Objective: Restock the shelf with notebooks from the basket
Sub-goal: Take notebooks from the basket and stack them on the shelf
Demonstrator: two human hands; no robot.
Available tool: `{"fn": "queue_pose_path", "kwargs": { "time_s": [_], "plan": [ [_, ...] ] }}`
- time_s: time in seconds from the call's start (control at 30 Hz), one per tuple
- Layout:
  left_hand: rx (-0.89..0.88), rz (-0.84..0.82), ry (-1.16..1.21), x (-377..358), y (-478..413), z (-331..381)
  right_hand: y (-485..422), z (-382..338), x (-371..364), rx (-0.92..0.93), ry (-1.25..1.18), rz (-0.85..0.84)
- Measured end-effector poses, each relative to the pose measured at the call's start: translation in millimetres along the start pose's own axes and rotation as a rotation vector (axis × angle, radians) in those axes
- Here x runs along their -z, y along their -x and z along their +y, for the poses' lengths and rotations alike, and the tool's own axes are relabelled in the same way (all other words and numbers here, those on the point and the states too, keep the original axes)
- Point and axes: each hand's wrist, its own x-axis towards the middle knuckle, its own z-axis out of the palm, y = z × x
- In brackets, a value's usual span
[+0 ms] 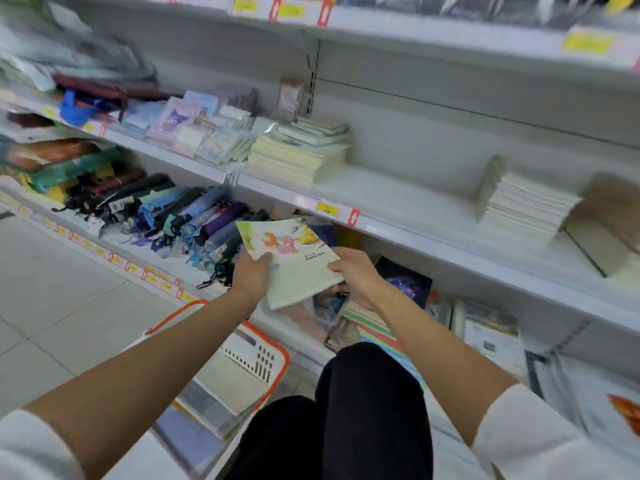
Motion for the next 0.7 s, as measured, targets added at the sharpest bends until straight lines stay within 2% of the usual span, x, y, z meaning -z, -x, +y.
{"fn": "queue_pose_path", "kwargs": {
  "time_s": [0.23, 0.37, 0.53, 0.7],
  "plan": [
    [-0.09, -0.179, 0.03, -97.6, 22.9, 63.0, 33.2, -38.9, 95.6, 0.197, -0.194, 0.254],
    [-0.162, -0.277, 0.04, -155.5, 34.7, 95.6, 47.0, -48.7, 156.2, 0.283, -0.284, 0.457],
    [-0.314, -0.497, 0.02, -227.1, 57.2, 122.4, 47.7, -51.5, 229.3, 0.312, -0.402, 0.654],
    [-0.399, -0.514, -0.03, -293.2, 55.5, 146.7, 34.3, -58.5, 281.7, 0.34, -0.506, 0.776]
  ]
}}
